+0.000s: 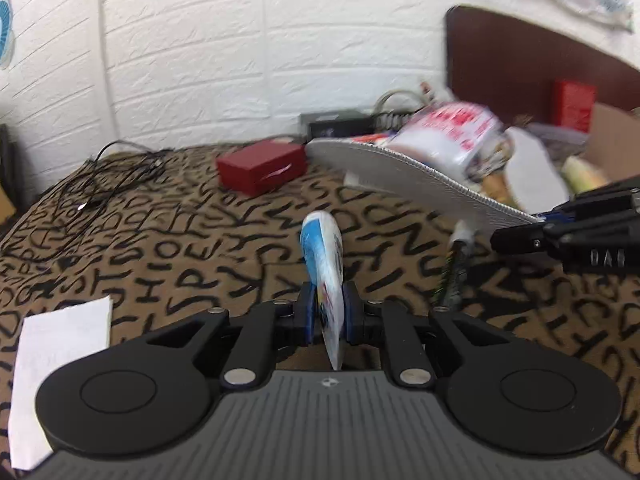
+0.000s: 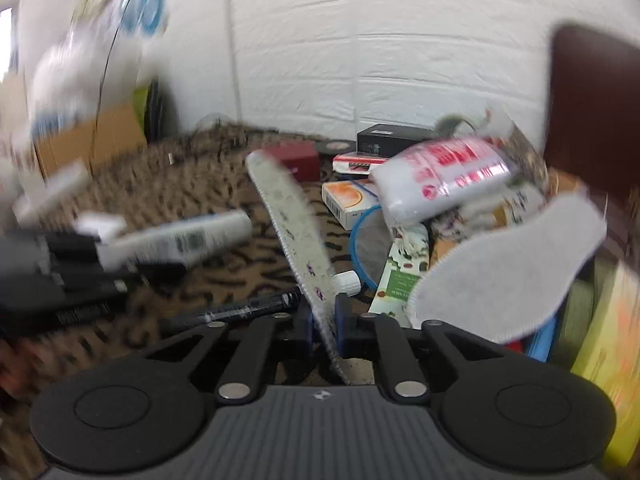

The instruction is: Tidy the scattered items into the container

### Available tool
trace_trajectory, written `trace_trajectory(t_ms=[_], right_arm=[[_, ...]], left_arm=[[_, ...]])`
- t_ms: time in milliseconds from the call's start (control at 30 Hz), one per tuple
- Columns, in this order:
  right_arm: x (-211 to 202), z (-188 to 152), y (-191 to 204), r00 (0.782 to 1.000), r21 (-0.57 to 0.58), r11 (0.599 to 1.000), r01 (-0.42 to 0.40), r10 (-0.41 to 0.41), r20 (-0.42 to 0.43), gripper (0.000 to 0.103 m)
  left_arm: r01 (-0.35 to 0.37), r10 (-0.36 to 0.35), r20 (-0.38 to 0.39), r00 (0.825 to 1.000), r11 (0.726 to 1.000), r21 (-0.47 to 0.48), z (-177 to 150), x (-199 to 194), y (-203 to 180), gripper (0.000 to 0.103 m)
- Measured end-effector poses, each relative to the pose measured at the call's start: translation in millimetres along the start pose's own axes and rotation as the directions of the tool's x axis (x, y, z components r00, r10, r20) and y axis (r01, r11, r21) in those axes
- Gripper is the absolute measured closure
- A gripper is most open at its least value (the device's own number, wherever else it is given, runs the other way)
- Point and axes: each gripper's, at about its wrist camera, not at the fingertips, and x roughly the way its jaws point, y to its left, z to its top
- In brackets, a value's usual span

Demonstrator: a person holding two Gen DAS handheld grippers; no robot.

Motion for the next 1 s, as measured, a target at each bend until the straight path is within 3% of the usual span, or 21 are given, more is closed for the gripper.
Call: trace_trajectory(t_ms=[67, 200, 333, 533, 567, 633, 700, 733, 767, 933, 967, 1000], right_arm=[[-13, -5, -10, 0.999, 0.071, 0.997, -0.031, 0.03, 0.013, 0.097], [-39, -15, -12, 0.998, 0.102, 0.993, -0.06, 0.056, 0.043, 0.099], [-47, -20, -10, 0.997, 0.104, 0.993, -0.063, 0.058, 0.049, 0.099], [-36, -25, -4, 0.999, 0.076, 0.997, -0.032, 0.031, 0.009, 0.099], [-35, -23, -5, 0.999, 0.082, 0.996, -0.036, 0.035, 0.017, 0.096], [-31, -19, -6, 1.0, 0.07, 0.997, -0.025, 0.024, 0.018, 0.081], [-25, -12, -6, 0.999, 0.057, 0.998, -0.039, 0.038, 0.029, 0.042], [-22, -7, -5, 0.999, 0.046, 0.998, -0.04, 0.039, 0.027, 0.039], [-17, -3, -4, 0.999, 0.03, 0.999, -0.04, 0.039, 0.022, 0.039], [7, 15, -1, 0.999, -0.024, 0.999, -0.047, 0.047, 0.0, 0.041], [12, 18, -1, 0.999, -0.035, 0.998, -0.045, 0.045, -0.008, 0.047], [17, 20, 0, 0.999, -0.045, 0.998, -0.046, 0.045, -0.019, 0.06]], left_arm=[[0.025, -0.025, 0.026, 0.999, 1.0, 0.005, 1, -6, -6, 0.087], [0.047, -0.049, 0.058, 0.997, 0.998, 0.041, 5, -15, -19, 0.087], [0.016, -0.018, 0.022, 1.0, 0.994, 0.109, 3, -9, -27, 0.087], [0.02, -0.019, -0.009, 1.0, 0.998, 0.051, 3, 7, -17, 0.085], [0.02, -0.019, -0.005, 1.0, 0.998, 0.057, 4, 7, -18, 0.08], [0.015, -0.016, 0.003, 1.0, 0.997, 0.072, 7, 9, -19, 0.067], [0.013, -0.014, 0.012, 1.0, 0.996, 0.091, 11, 9, -21, 0.061], [0.015, -0.016, 0.009, 1.0, 0.995, 0.101, 12, 10, -21, 0.052], [0.014, -0.015, 0.007, 1.0, 0.994, 0.112, 14, 12, -22, 0.043], [0.006, -0.004, -0.018, 1.0, 0.989, 0.148, 18, 27, -26, 0.043], [0.011, -0.007, -0.028, 1.0, 0.989, 0.148, 18, 29, -25, 0.043], [0.016, -0.011, -0.04, 0.999, 0.989, 0.146, 17, 32, -25, 0.043]])
